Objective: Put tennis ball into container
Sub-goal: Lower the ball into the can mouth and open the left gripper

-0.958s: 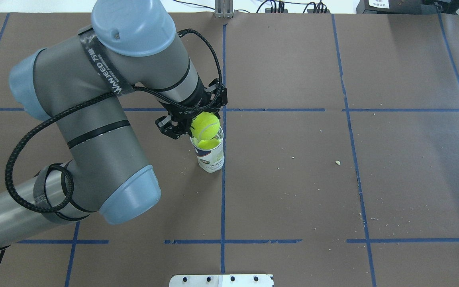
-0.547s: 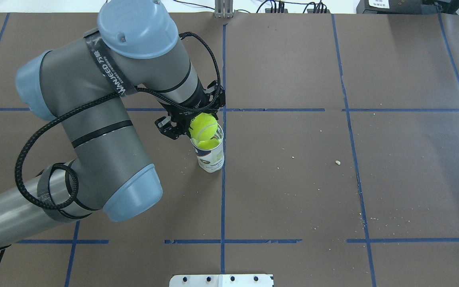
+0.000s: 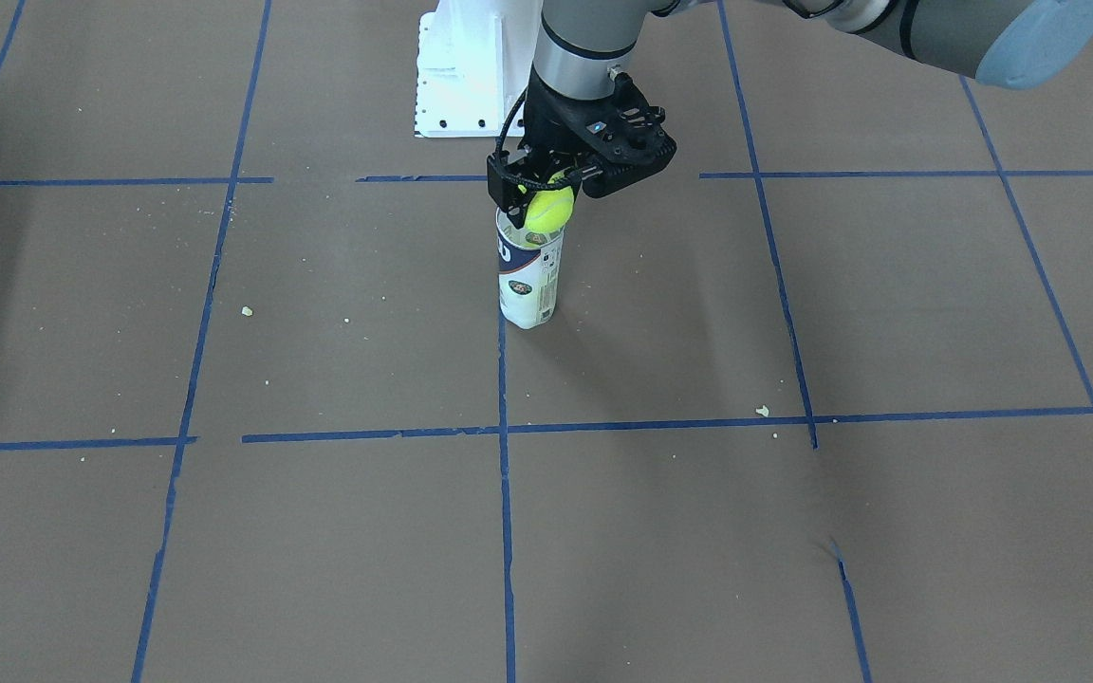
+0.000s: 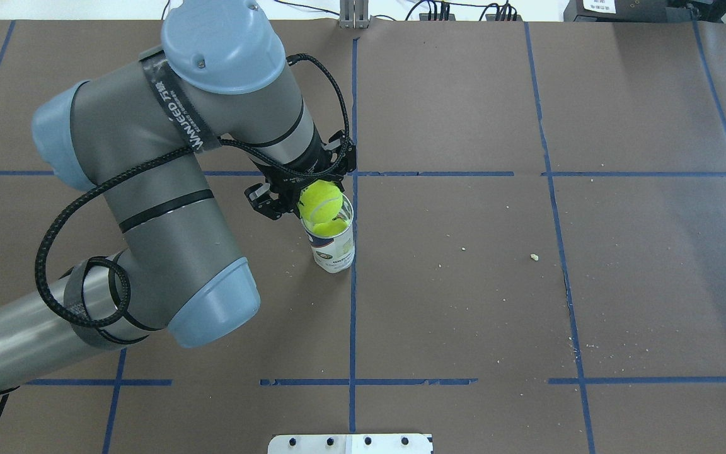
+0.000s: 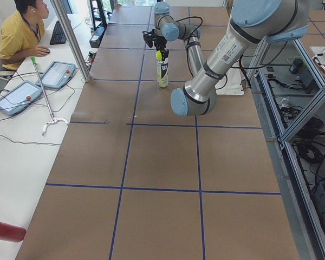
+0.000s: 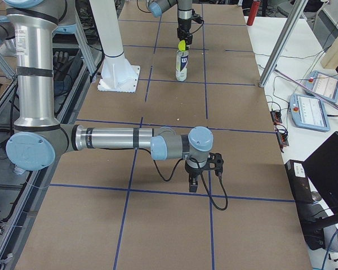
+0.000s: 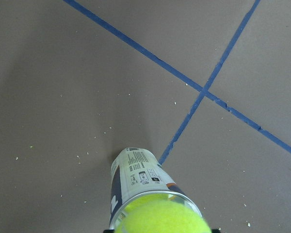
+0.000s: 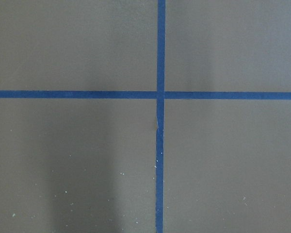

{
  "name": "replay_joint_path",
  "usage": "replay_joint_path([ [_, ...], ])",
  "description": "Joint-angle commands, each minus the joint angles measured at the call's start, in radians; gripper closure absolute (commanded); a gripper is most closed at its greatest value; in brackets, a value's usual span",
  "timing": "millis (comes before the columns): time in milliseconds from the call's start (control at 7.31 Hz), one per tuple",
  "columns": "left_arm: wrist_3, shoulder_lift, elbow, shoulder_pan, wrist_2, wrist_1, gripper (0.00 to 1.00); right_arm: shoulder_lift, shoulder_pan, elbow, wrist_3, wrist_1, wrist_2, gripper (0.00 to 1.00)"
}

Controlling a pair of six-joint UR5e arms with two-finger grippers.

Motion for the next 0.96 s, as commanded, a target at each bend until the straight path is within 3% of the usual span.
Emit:
replay_joint_path([
  [0,0.002,0.001,0.001,0.0,0.0,0.0,0.3,0.0,0.0,0.0,0.0,0.0,0.0,0.0],
  [137,0.002,0.001,0.001,0.0,0.0,0.0,0.08,0.0,0.0,0.0,0.0,0.0,0.0,0.0],
  [821,0.049,0.011,-0.021,-0.008,0.003,0.003,0.05,0.0,0.0,0.0,0.0,0.0,0.0,0.0],
])
